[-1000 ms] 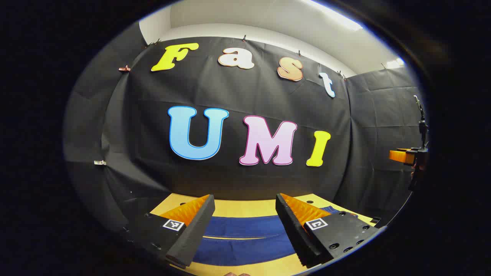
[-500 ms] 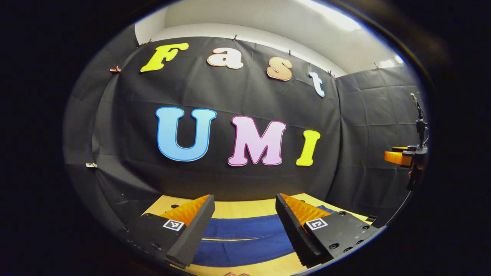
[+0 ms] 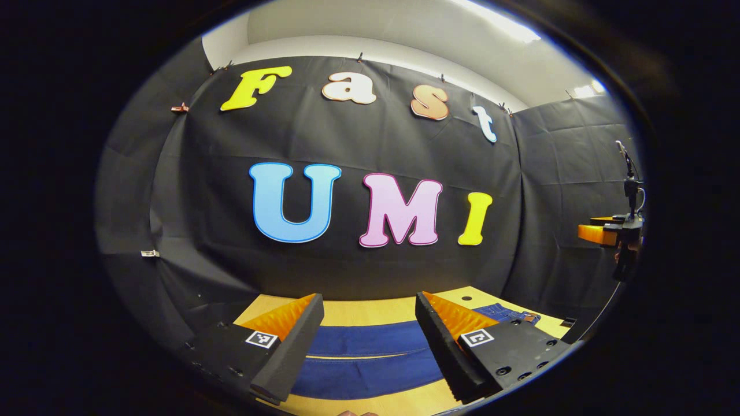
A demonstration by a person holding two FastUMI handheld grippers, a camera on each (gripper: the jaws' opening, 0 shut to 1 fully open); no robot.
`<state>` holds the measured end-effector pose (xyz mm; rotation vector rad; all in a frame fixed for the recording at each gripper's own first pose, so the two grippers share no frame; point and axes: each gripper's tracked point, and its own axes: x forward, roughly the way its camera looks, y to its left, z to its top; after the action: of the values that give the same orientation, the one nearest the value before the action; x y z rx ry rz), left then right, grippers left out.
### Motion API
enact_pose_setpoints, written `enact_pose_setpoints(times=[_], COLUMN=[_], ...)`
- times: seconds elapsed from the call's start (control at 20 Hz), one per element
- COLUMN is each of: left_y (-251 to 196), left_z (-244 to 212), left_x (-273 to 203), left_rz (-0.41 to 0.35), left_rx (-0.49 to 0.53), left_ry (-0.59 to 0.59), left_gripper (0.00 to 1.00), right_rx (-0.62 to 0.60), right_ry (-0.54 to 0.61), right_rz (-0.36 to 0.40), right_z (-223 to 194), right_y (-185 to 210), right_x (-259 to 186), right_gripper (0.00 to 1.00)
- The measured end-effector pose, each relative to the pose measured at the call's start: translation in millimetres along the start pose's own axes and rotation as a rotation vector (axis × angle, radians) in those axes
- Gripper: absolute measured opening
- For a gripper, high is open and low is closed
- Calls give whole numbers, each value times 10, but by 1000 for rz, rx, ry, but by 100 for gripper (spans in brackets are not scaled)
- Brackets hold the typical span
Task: Grasp the waist and the cuffs of the jeans and fold them to make the two legs overlap; first hold the waist and fold one-third of the jeans toward the cuffs, then hold the cuffs and fold the remaining one-third in the same direction to finish folding.
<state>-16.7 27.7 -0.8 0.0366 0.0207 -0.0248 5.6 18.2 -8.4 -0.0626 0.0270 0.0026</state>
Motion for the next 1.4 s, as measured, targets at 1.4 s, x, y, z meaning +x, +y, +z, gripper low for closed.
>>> enact_pose_setpoints(times=[1.4], left_y=[843], left_z=[-1557], left_x=[-294], left_rz=[-284], left_rx=[218], left_ry=[481], left_gripper=[100], right_rx=[-236], right_ry=[355], right_rz=[195], right_z=[-1505], right_y=[-56], right_x=[437], right_gripper=[98])
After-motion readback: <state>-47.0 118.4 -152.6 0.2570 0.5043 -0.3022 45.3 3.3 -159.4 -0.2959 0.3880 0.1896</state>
